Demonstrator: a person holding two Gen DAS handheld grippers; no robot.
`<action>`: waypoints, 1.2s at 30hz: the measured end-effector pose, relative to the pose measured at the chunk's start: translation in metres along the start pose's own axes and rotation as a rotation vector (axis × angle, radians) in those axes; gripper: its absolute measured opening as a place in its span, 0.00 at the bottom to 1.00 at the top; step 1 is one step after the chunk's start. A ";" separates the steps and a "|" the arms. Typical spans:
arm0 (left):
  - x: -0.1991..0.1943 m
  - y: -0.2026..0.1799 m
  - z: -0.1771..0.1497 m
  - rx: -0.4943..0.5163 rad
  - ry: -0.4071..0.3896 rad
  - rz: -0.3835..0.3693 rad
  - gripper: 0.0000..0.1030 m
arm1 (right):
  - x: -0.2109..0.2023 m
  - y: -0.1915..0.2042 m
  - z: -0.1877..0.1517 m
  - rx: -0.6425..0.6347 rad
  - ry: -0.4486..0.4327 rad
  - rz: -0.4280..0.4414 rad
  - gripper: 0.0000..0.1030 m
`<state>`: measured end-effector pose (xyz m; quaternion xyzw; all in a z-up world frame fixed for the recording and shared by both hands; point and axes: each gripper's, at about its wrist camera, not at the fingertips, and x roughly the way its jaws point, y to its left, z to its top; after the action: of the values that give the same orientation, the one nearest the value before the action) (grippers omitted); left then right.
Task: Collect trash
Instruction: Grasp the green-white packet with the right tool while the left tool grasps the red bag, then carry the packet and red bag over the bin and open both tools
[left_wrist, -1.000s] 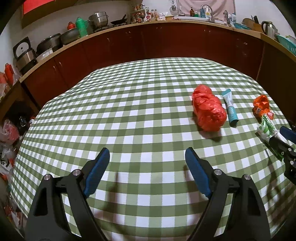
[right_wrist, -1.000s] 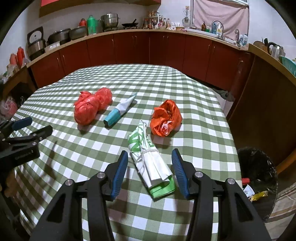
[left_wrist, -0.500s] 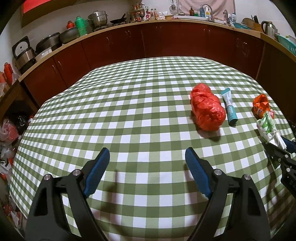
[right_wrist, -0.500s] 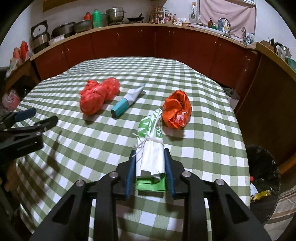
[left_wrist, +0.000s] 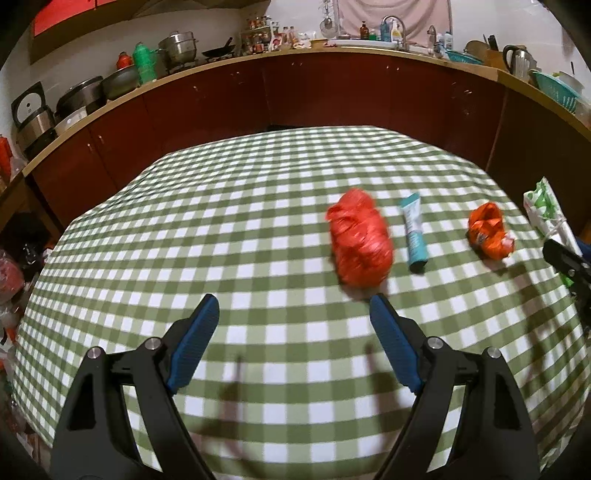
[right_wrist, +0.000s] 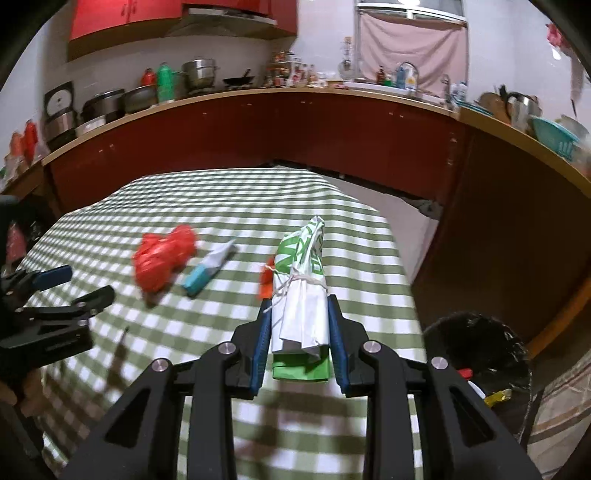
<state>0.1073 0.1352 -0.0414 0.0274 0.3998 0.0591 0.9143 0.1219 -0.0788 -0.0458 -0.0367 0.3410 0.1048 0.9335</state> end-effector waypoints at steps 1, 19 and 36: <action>0.001 -0.002 0.002 0.000 -0.003 -0.004 0.79 | 0.001 -0.002 -0.001 0.008 0.000 -0.007 0.29; 0.048 -0.032 0.038 0.011 0.024 -0.022 0.79 | 0.029 -0.037 0.013 0.075 0.019 -0.038 0.29; 0.029 -0.042 0.028 0.043 -0.032 -0.066 0.34 | 0.012 -0.049 0.005 0.097 -0.006 -0.043 0.29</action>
<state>0.1506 0.0974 -0.0473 0.0348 0.3871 0.0201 0.9211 0.1453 -0.1238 -0.0500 0.0016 0.3421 0.0682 0.9372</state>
